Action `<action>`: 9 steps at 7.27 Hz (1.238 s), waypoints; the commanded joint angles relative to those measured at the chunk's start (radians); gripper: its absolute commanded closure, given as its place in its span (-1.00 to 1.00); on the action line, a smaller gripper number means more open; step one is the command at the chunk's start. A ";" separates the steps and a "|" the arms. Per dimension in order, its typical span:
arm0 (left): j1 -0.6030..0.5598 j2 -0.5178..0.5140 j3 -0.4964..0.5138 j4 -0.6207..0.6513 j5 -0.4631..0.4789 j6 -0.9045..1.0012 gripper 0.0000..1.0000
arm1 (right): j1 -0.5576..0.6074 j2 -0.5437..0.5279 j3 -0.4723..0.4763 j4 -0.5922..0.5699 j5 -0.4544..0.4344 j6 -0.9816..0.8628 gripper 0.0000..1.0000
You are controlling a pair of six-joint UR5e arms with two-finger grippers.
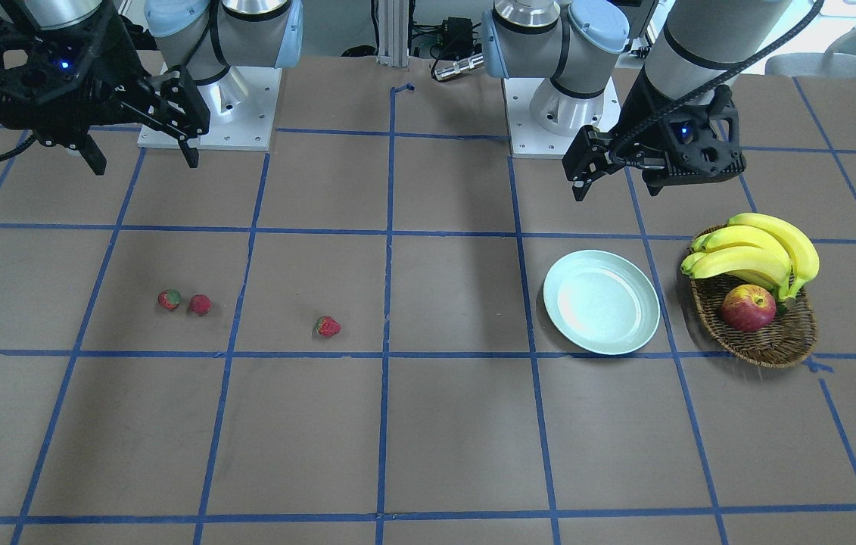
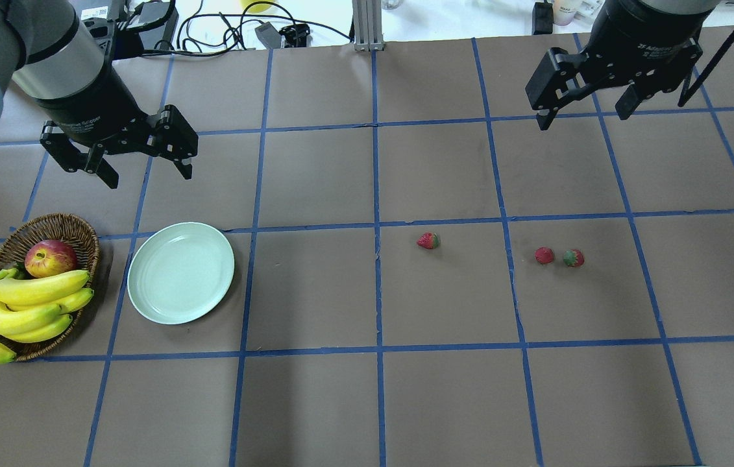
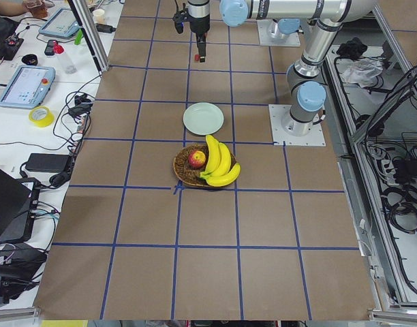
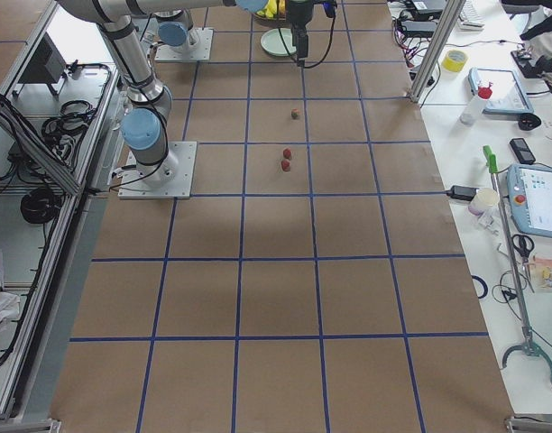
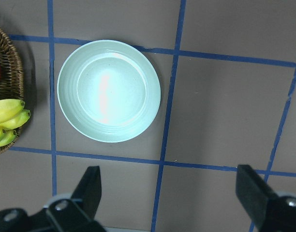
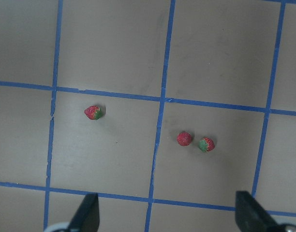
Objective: Collect all strawberries into plate
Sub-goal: 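Move the right gripper toward the lone strawberry nearest the plate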
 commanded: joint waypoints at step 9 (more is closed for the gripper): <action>-0.002 -0.004 -0.014 0.002 -0.001 0.028 -1.00 | 0.012 0.002 0.018 -0.065 0.017 0.020 -1.00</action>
